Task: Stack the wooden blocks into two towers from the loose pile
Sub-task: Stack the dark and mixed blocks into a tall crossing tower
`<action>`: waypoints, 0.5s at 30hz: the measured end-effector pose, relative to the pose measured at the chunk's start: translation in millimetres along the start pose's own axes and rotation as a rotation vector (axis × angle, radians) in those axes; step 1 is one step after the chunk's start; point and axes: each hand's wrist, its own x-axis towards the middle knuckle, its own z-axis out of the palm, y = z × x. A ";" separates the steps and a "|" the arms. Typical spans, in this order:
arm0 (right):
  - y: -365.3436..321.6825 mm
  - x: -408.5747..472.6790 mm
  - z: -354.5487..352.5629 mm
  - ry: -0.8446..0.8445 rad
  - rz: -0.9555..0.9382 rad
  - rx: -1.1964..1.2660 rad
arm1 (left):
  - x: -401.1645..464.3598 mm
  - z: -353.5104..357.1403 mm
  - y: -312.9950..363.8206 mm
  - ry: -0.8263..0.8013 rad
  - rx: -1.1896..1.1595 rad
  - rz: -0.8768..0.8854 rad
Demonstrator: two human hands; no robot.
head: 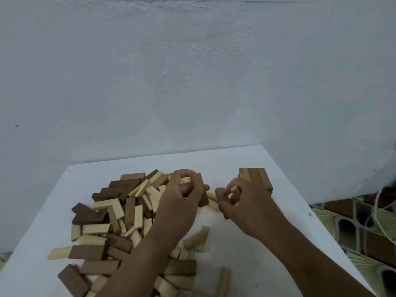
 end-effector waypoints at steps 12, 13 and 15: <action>77.0 -65.7 -26.9 0.017 0.160 0.039 | -21.8 70.1 -29.4 -0.321 0.673 0.094; 80.2 -66.6 -30.1 0.036 0.151 0.006 | -21.4 70.9 -30.7 -0.307 0.723 0.113; 86.8 -66.8 -32.8 0.066 0.126 -0.079 | -20.2 70.9 -33.9 -0.290 0.748 0.148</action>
